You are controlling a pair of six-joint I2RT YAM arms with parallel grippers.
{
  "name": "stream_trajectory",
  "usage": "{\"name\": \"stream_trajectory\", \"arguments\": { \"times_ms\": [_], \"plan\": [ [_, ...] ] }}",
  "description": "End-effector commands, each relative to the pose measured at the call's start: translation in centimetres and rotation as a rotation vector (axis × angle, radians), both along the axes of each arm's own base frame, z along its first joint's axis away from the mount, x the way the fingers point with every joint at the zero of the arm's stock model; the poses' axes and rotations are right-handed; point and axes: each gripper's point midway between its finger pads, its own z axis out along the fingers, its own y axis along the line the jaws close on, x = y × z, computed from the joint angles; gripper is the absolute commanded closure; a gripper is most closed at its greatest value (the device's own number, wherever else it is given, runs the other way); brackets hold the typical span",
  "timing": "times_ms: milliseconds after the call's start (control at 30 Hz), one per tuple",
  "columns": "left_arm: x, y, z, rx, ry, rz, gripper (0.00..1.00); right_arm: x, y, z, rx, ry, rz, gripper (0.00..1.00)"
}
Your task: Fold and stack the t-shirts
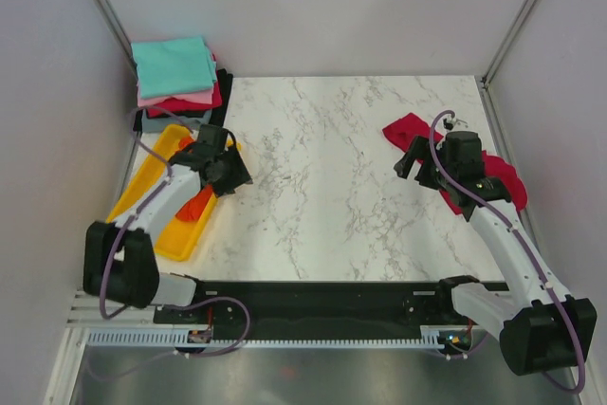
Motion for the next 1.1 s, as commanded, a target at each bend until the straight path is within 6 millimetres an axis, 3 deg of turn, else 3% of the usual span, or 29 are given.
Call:
{"name": "stream_trajectory", "arguments": {
  "times_ms": [0, 33, 167, 433, 533, 567, 633, 667, 700, 733, 767, 800, 867, 900, 1067],
  "plan": [
    [1.3, 0.6, -1.7, 0.097, 0.021, -0.04, 0.38, 0.4, -0.7, 0.1, -0.031, -0.01, -0.033, 0.02],
    [1.4, 0.9, -3.4, 0.127, 0.071, -0.041, 0.38, 0.4, -0.7, 0.0, -0.033, -0.005, -0.03, 0.02],
    [1.7, 4.2, -5.5, 0.201, 0.146, 0.039, 0.37, 0.4, -0.9, -0.8, -0.05, 0.029, -0.034, 0.02],
    [2.5, 11.8, -4.0, 0.204, 0.103, 0.246, 0.37, 2.4, -2.0, -1.3, -0.109, 0.067, -0.086, 0.02],
    [3.4, 11.2, -3.0, 0.159, 0.06, 0.198, 0.37, 4.4, -1.9, -2.0, -0.119, 0.096, -0.095, 0.02],
    [3.6, 10.1, -2.7, 0.114, 0.054, 0.162, 0.37, 5.2, -2.3, -2.2, -0.139, 0.099, -0.117, 0.02],
    [3.6, 9.2, -2.0, 0.103, 0.029, 0.126, 0.37, 7.7, -2.3, -2.5, -0.156, 0.111, -0.13, 0.02],
    [3.4, 8.8, -1.7, 0.102, 0.022, 0.113, 0.37, 8.9, -2.8, -3.9, -0.193, 0.149, -0.151, 0.02],
    [3.3, 8.2, -0.6, 0.087, -0.014, 0.085, 0.37, 10.9, -2.7, -2.5, -0.201, 0.113, -0.157, 0.04],
    [3.3, 7.8, 0.0, 0.088, -0.032, 0.066, 0.36, 12.0, -3.0, -2.6, -0.225, 0.113, -0.166, 0.06],
    [3.2, 7.7, 0.6, 0.085, -0.051, 0.052, 0.37, 12.9, -3.3, -4.7, -0.26, 0.174, -0.172, 0.08],
    [2.9, 7.7, 1.2, 0.09, -0.068, 0.033, 0.36, 15.1, -3.5, -3.0, -0.272, 0.135, -0.189, 0.13],
    [2.1, 6.4, 3.0, 0.083, -0.124, -0.02, 0.36, 16.7, -3.5, -3.5, -0.305, 0.153, -0.181, 0.18],
    [1.6, 6.4, 3.3, 0.091, -0.136, -0.045, 0.36, 18.5, -3.6, -4.0, -0.333, 0.156, -0.192, 0.21],
    [-1.5, 6.6, 4.9, 0.133, -0.193, -0.109, 0.36, 21.7, -4.8, -6.5, -0.44, 0.214, -0.213, 0.28]
  ]
}}
